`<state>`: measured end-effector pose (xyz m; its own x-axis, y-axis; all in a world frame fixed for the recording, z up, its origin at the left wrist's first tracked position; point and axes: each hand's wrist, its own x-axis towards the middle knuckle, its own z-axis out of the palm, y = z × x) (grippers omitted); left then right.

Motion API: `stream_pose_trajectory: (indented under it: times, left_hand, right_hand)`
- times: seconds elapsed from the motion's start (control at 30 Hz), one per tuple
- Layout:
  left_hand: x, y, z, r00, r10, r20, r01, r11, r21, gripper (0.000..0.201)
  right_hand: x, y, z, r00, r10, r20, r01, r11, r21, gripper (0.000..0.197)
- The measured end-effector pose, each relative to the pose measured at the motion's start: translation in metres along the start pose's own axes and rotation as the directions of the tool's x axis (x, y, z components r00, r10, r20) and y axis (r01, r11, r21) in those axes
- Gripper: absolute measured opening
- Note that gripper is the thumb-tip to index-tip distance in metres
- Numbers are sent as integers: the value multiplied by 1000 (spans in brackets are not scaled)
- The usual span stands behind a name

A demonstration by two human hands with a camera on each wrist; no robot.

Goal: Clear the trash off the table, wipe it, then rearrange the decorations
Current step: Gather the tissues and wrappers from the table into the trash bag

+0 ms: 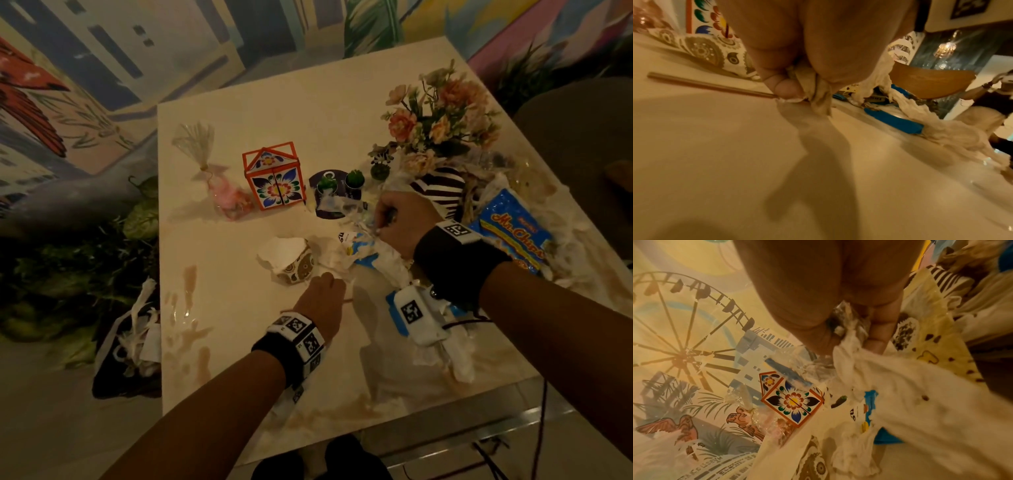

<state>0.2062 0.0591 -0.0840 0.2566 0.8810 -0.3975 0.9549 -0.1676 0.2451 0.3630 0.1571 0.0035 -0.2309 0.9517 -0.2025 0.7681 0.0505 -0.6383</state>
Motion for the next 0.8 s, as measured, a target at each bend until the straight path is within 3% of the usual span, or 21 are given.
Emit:
stream_pose_trajectory:
  times: [0.2, 0.33, 0.43, 0.5, 0.57, 0.67, 0.8]
  left_hand:
    - [-4, 6, -8, 1000, 16, 11, -16, 1000, 19, 29]
    - [-4, 4, -10, 999, 26, 23, -27, 999, 41, 31]
    - [-4, 1, -14, 999, 6, 45, -6, 1000, -4, 37]
    - [-4, -2, -19, 997, -66, 35, 69, 993, -93, 41]
    - [-5, -6, -28, 990, -139, -27, 128, 960, -249, 31]
    - [-8, -13, -55, 964, -238, -115, 164, 880, -445, 19]
    - [-14, -28, -98, 915, -351, -197, 169, 780, -603, 7]
  right_hand:
    - [3, -3, -7, 998, -58, -40, 59, 998, 29, 38]
    - [3, -12, -21, 992, -76, -104, 94, 980, 178, 42]
    - [4, -19, -31, 991, -101, -91, 117, 974, 193, 40]
    - [4, -22, -34, 991, -102, -90, 118, 974, 193, 39]
    - [3, -25, -39, 992, -93, -90, 111, 969, 220, 35]
    - [-1, -31, -49, 989, -111, -98, 136, 946, 295, 27]
    - [0, -39, -56, 986, -134, -99, 157, 945, 287, 34]
